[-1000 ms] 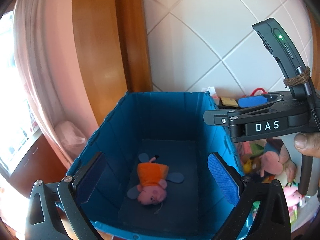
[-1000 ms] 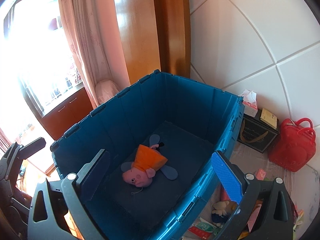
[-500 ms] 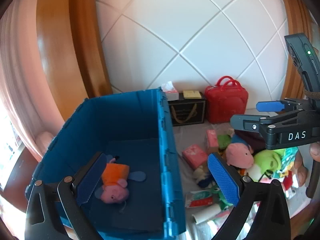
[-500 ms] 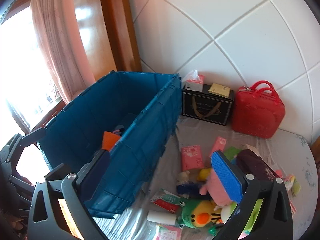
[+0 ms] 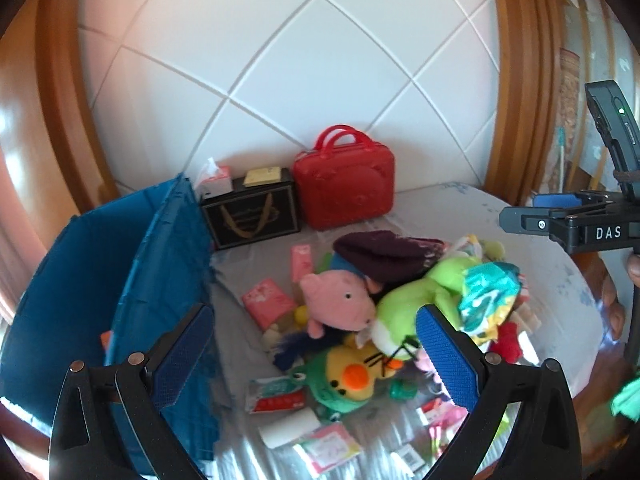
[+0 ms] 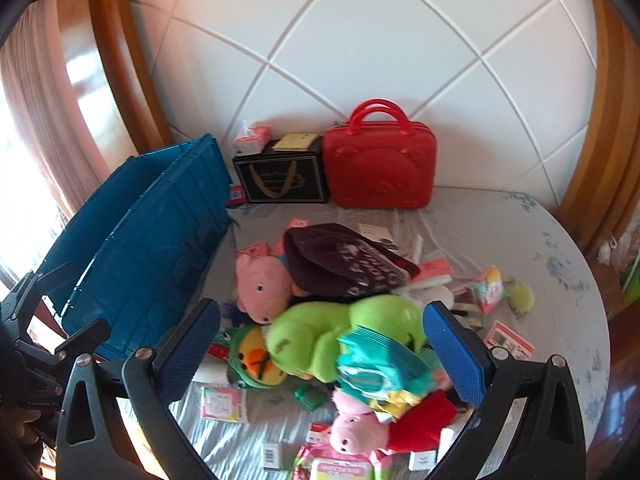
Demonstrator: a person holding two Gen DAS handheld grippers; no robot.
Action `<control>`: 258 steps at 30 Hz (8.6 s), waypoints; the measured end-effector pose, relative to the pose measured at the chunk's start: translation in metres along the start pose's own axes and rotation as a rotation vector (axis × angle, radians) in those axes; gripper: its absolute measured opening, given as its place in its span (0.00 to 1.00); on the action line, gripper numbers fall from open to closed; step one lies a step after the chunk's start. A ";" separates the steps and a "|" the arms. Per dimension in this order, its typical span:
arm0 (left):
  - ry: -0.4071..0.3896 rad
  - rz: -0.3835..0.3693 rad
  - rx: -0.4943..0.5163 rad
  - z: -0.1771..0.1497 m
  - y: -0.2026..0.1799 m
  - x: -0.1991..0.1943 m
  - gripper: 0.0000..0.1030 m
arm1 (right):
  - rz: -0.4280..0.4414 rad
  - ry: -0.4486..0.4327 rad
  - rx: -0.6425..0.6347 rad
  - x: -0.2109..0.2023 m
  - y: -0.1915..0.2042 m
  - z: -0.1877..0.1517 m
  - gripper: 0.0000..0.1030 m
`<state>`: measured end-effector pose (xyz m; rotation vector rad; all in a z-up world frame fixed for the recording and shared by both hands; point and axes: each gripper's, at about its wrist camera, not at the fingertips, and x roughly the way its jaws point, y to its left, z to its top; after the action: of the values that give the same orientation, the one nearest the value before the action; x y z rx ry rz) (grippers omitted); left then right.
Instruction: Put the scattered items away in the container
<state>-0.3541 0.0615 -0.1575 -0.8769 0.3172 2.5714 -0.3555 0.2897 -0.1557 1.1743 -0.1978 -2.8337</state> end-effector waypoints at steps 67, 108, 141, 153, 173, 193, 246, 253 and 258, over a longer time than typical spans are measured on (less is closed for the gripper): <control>0.062 -0.089 -0.007 0.008 -0.151 0.121 0.54 | -0.103 0.471 0.060 0.128 -0.191 -0.218 0.33; -0.090 -0.058 -0.042 0.054 -0.143 0.013 0.54 | -0.032 0.072 0.072 -0.034 -0.151 -0.089 0.17; -0.201 0.049 -0.200 0.042 0.055 -0.037 0.54 | 0.037 -0.043 -0.151 -0.017 0.060 0.004 0.17; -0.249 0.132 -0.283 0.022 0.150 -0.059 0.54 | 0.127 -0.037 -0.314 0.013 0.173 0.027 0.17; -0.247 0.283 -0.410 -0.025 0.286 -0.112 0.54 | 0.290 -0.061 -0.503 0.034 0.348 0.057 0.17; -0.204 0.366 -0.473 -0.038 0.369 -0.107 0.54 | 0.385 -0.029 -0.549 0.080 0.443 0.076 0.17; -0.179 0.408 -0.492 -0.053 0.361 -0.103 0.99 | 0.364 -0.077 -0.463 0.070 0.430 0.066 1.00; -0.164 0.365 -0.418 -0.032 0.314 -0.091 0.99 | 0.347 -0.103 -0.381 0.053 0.380 0.060 1.00; -0.153 0.323 -0.363 -0.010 0.270 -0.074 0.99 | 0.311 -0.117 -0.305 0.044 0.329 0.061 1.00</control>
<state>-0.4153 -0.2054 -0.0969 -0.7917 -0.0646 3.0385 -0.4254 -0.0356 -0.0963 0.8361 0.0435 -2.5451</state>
